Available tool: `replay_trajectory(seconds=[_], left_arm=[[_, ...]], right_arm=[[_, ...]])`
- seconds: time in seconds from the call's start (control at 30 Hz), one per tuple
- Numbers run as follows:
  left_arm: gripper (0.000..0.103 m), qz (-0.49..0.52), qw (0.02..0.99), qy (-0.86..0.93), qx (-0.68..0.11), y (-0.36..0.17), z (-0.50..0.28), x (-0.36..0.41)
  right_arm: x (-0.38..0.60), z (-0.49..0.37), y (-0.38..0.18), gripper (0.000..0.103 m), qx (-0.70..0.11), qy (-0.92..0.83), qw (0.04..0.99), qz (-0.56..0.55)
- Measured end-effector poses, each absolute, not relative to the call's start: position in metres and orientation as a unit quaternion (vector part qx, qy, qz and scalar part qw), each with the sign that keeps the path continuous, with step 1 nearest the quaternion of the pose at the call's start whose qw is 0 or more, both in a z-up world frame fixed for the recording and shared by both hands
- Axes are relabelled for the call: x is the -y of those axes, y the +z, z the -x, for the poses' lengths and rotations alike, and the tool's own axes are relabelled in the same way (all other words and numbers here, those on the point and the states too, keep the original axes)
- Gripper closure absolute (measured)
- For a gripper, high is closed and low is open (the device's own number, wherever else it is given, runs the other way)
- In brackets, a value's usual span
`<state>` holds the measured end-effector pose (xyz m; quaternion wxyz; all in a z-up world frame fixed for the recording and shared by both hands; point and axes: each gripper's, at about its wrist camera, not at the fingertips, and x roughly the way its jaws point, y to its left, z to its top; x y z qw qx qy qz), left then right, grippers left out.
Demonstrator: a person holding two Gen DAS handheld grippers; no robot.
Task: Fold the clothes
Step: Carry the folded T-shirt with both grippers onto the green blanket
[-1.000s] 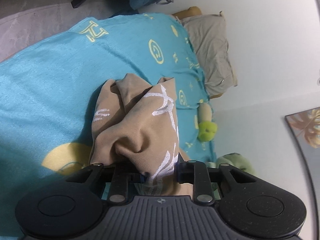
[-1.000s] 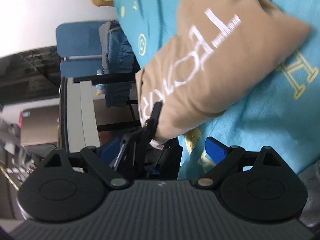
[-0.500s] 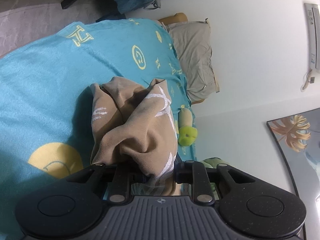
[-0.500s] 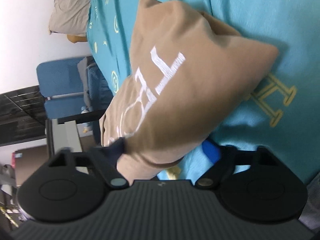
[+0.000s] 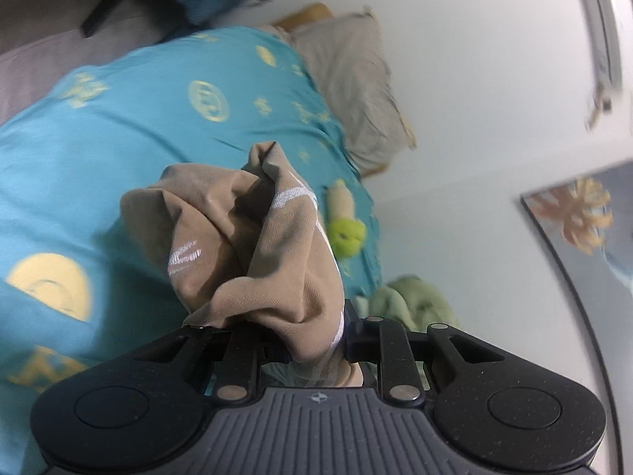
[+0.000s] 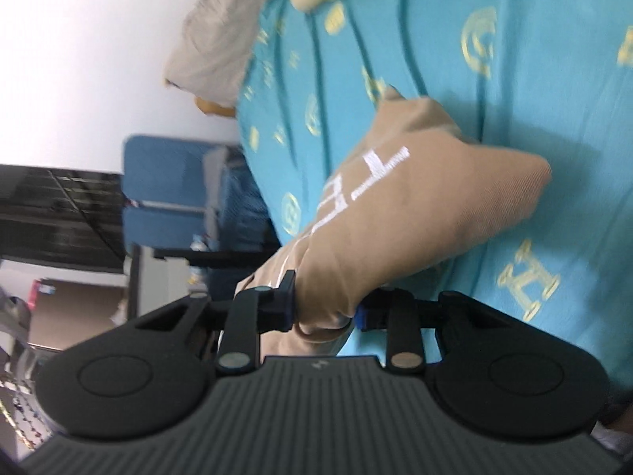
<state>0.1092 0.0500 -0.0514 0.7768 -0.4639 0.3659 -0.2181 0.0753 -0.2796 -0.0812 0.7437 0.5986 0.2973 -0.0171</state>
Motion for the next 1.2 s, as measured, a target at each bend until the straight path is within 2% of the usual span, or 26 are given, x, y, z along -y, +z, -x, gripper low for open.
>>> replay_trajectory(seconds=[0.33,0.57,0.7,0.8,0.93,1.07,1.2], left_arm=[[0.081,0.387,0.776,-0.345,-0.358,0.082,-0.143,0.15],[0.081,0.373,0.738,-0.443,-0.347,0.166,-0.176,0.361],[0.081,0.357,0.719,-0.488,-0.344,0.205,-0.195,0.478],[0.08,0.332,0.709,-0.521,-0.34,0.216,-0.199,0.552],[0.08,0.288,0.712,-0.54,-0.343,0.196,-0.19,0.616],[0.08,0.24,0.721,-0.542,-0.357,0.154,-0.173,0.632],[0.08,0.194,0.729,-0.545,-0.366,0.117,-0.153,0.613]], right_arm=[[0.435,-0.024,0.059,0.073,-0.178,-0.054,0.812,-0.553],[0.581,0.006,0.185,0.073,-0.081,-0.137,0.862,-0.482],[0.652,0.032,0.243,0.073,-0.051,-0.185,0.875,-0.444],[0.691,0.044,0.262,0.073,-0.025,-0.222,0.885,-0.409],[0.72,0.058,0.244,0.073,-0.017,-0.261,0.893,-0.367],[0.714,0.058,0.199,0.073,-0.049,-0.263,0.891,-0.366],[0.703,0.057,0.162,0.073,-0.081,-0.262,0.893,-0.357]])
